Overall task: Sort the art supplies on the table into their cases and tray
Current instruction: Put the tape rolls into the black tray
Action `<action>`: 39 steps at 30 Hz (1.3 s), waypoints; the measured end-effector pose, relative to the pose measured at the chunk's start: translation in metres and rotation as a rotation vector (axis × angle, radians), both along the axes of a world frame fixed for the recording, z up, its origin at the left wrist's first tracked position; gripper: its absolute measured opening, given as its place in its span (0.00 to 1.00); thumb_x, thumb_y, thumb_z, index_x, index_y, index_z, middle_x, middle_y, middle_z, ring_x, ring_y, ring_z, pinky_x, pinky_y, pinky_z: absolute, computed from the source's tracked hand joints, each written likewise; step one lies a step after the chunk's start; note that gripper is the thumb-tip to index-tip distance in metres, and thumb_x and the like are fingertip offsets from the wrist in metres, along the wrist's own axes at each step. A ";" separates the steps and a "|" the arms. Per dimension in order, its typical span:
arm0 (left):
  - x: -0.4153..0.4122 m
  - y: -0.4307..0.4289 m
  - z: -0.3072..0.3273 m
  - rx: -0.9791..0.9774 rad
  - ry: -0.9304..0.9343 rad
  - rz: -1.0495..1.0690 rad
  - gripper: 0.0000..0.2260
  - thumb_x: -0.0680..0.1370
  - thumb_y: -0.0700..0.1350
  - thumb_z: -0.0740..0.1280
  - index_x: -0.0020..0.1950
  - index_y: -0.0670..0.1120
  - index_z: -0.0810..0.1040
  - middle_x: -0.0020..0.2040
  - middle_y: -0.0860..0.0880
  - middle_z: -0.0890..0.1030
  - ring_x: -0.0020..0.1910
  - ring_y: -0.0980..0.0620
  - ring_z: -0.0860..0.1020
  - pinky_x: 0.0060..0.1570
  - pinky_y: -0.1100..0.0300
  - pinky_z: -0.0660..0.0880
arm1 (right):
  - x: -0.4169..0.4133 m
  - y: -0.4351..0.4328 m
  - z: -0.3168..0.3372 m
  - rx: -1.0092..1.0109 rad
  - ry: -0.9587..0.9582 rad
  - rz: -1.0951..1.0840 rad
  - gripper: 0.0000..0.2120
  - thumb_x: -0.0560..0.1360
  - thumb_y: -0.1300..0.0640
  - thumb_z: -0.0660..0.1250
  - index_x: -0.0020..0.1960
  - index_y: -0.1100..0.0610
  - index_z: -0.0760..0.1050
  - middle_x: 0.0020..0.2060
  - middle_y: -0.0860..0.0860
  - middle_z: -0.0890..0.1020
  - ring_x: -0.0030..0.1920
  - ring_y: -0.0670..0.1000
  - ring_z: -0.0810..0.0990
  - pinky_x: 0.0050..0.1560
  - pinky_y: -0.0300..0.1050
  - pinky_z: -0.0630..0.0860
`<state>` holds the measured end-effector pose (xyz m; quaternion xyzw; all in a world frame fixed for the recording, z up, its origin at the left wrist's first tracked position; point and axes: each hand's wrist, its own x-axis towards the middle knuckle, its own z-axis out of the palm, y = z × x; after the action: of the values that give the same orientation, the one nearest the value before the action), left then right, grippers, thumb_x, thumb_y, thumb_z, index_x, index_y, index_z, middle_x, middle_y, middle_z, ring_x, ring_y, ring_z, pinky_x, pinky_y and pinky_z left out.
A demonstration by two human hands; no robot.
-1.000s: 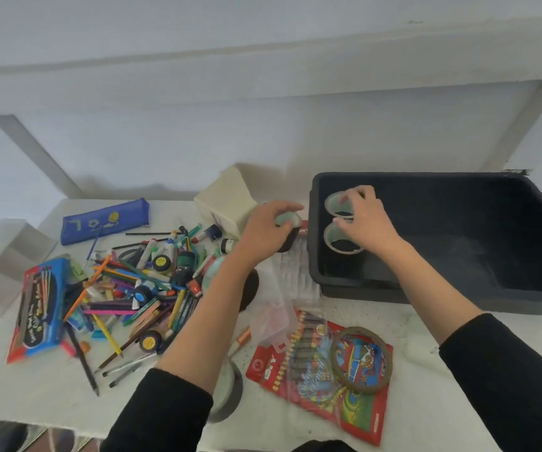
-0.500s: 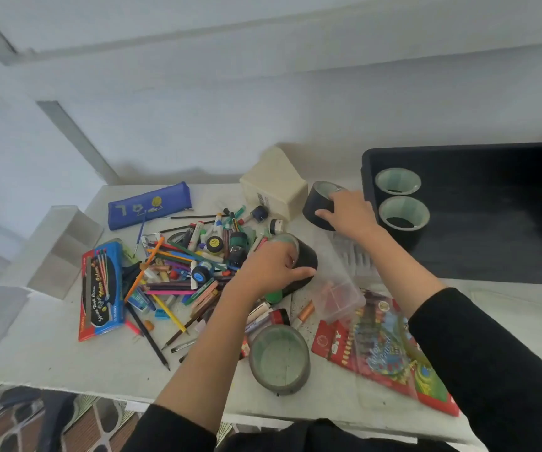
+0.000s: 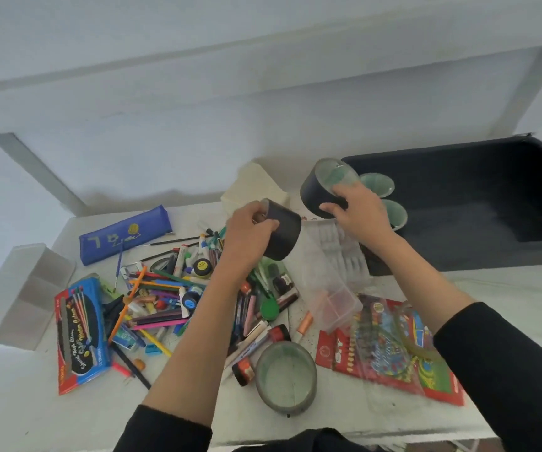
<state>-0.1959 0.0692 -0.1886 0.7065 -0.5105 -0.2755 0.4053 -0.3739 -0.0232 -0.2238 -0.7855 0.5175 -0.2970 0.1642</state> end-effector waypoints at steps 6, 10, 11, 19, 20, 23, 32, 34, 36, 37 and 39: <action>-0.045 -0.060 0.011 -0.186 0.034 -0.139 0.05 0.77 0.40 0.67 0.51 0.40 0.76 0.42 0.46 0.76 0.41 0.51 0.73 0.43 0.61 0.70 | -0.064 -0.027 0.022 -0.026 0.108 -0.192 0.18 0.76 0.50 0.65 0.64 0.55 0.74 0.61 0.57 0.76 0.55 0.59 0.77 0.58 0.54 0.72; -0.097 -0.107 0.002 -0.210 -0.023 -0.294 0.10 0.78 0.40 0.66 0.58 0.41 0.77 0.51 0.44 0.80 0.49 0.50 0.78 0.51 0.60 0.76 | -0.133 -0.050 0.024 0.105 0.223 -0.244 0.18 0.76 0.51 0.67 0.64 0.54 0.75 0.61 0.56 0.76 0.58 0.59 0.76 0.58 0.53 0.71; -0.111 -0.119 -0.002 -0.229 -0.041 -0.316 0.11 0.77 0.39 0.67 0.59 0.40 0.78 0.52 0.44 0.80 0.50 0.49 0.78 0.53 0.60 0.76 | -0.150 -0.056 0.024 0.146 0.281 -0.248 0.18 0.75 0.51 0.67 0.64 0.53 0.75 0.62 0.56 0.77 0.59 0.59 0.75 0.58 0.52 0.70; -0.201 -0.203 -0.043 -0.335 -0.484 -0.630 0.13 0.74 0.31 0.68 0.57 0.38 0.81 0.52 0.41 0.78 0.52 0.42 0.76 0.57 0.49 0.72 | -0.240 -0.079 0.002 0.522 0.456 -0.002 0.19 0.74 0.62 0.69 0.65 0.58 0.74 0.64 0.54 0.75 0.62 0.55 0.73 0.60 0.44 0.67; -0.209 -0.210 -0.049 -0.354 -0.565 -0.659 0.13 0.73 0.30 0.68 0.56 0.38 0.81 0.51 0.41 0.78 0.49 0.41 0.76 0.54 0.49 0.72 | -0.247 -0.081 -0.002 0.538 0.463 0.021 0.19 0.74 0.63 0.69 0.64 0.59 0.75 0.63 0.54 0.75 0.62 0.54 0.72 0.58 0.41 0.66; -0.221 -0.225 -0.063 -0.337 -0.701 -0.726 0.16 0.71 0.27 0.65 0.55 0.39 0.81 0.49 0.41 0.77 0.46 0.41 0.75 0.52 0.48 0.71 | -0.257 -0.086 -0.011 0.549 0.463 0.076 0.17 0.73 0.65 0.69 0.61 0.60 0.77 0.59 0.53 0.76 0.58 0.50 0.73 0.55 0.37 0.64; -0.206 -0.242 -0.087 -0.219 -0.642 -0.734 0.17 0.74 0.26 0.62 0.58 0.39 0.81 0.50 0.41 0.75 0.47 0.44 0.76 0.57 0.50 0.75 | -0.266 -0.102 -0.025 0.541 0.469 0.321 0.11 0.68 0.68 0.73 0.49 0.61 0.83 0.53 0.51 0.81 0.53 0.47 0.76 0.55 0.38 0.69; -0.204 -0.242 -0.087 -0.148 -0.797 -0.797 0.18 0.74 0.29 0.64 0.60 0.43 0.80 0.51 0.44 0.75 0.49 0.45 0.76 0.65 0.48 0.65 | -0.260 -0.102 -0.031 0.477 0.490 0.398 0.12 0.68 0.69 0.72 0.50 0.61 0.83 0.54 0.51 0.81 0.56 0.49 0.77 0.56 0.37 0.69; -0.204 -0.241 -0.083 -0.074 -0.935 -0.840 0.20 0.75 0.30 0.65 0.63 0.46 0.78 0.55 0.46 0.74 0.56 0.47 0.73 0.70 0.50 0.57 | -0.252 -0.104 -0.037 0.414 0.504 0.452 0.13 0.68 0.72 0.70 0.50 0.61 0.83 0.55 0.52 0.81 0.58 0.51 0.76 0.57 0.42 0.73; -0.204 -0.241 -0.080 -0.050 -0.982 -0.843 0.21 0.75 0.31 0.65 0.65 0.47 0.77 0.58 0.46 0.74 0.59 0.47 0.71 0.72 0.49 0.54 | -0.248 -0.105 -0.040 0.381 0.507 0.465 0.14 0.68 0.72 0.69 0.50 0.61 0.83 0.56 0.52 0.80 0.59 0.52 0.76 0.58 0.45 0.74; -0.201 -0.242 -0.077 -0.046 -1.075 -0.857 0.23 0.75 0.31 0.64 0.67 0.48 0.75 0.59 0.47 0.74 0.62 0.48 0.69 0.73 0.47 0.51 | -0.239 -0.108 -0.044 0.315 0.494 0.476 0.14 0.68 0.72 0.69 0.51 0.61 0.83 0.57 0.52 0.80 0.61 0.51 0.73 0.60 0.45 0.73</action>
<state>-0.3965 -0.1730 -0.2653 0.4722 -0.8807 -0.0117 -0.0343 -0.6131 -0.1311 -0.2675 -0.8969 0.3837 0.0310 0.2178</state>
